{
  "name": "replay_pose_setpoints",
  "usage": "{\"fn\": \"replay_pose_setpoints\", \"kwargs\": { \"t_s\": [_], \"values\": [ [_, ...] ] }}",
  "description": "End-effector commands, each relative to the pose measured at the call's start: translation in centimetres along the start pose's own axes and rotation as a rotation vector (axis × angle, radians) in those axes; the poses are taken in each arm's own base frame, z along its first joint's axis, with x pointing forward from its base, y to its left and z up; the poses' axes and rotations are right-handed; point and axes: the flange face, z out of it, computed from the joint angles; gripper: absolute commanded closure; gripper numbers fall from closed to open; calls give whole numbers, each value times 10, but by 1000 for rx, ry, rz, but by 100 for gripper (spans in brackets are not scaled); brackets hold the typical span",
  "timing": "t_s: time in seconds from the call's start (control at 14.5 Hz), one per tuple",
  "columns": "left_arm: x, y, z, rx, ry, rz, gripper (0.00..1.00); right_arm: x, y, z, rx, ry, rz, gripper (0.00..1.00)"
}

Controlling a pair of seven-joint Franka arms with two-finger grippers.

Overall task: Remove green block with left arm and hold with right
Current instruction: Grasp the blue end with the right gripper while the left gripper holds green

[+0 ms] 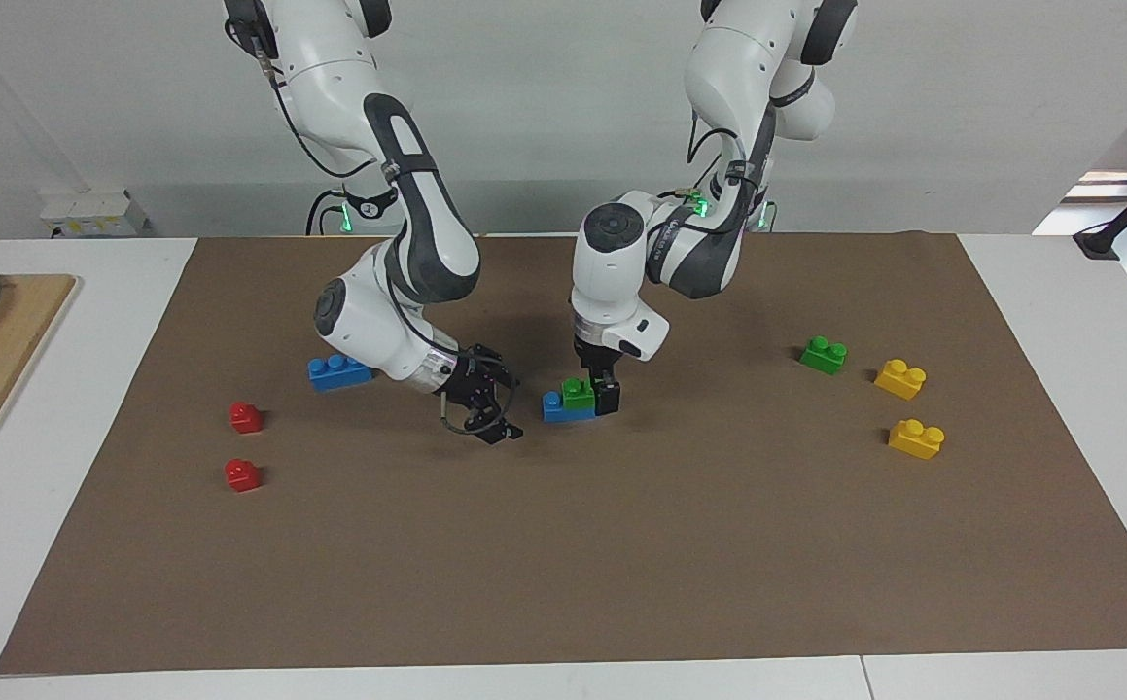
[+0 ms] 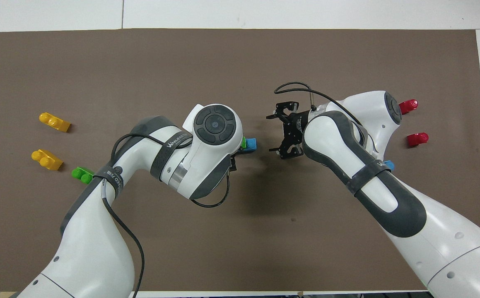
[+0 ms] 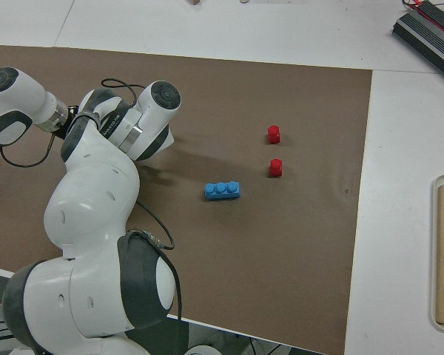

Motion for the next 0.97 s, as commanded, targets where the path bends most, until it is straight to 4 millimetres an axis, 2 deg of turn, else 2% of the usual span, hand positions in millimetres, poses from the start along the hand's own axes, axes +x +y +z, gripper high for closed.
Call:
{"fn": "replay_pose_setpoints", "kwargs": {
  "t_s": [0.0, 0.14, 0.34, 0.62, 0.9],
  "values": [
    [1, -4, 4, -18, 9, -8, 0, -1, -6, 7, 39, -6, -14, 2],
    [3, -2, 4, -19, 10, -11, 0, -4, -3, 23, 38, 7, -22, 2],
    [2, -2, 4, -20, 9, -11, 0, -4, -3, 31, 52, 19, -19, 2],
    [4, -2, 4, -18, 11, -13, 0, -16, 2, 42, 51, 25, -38, 2],
    [4, -1, 4, -19, 10, -16, 0, -18, 6, 49, 59, 36, -40, 2]
  ]
}}
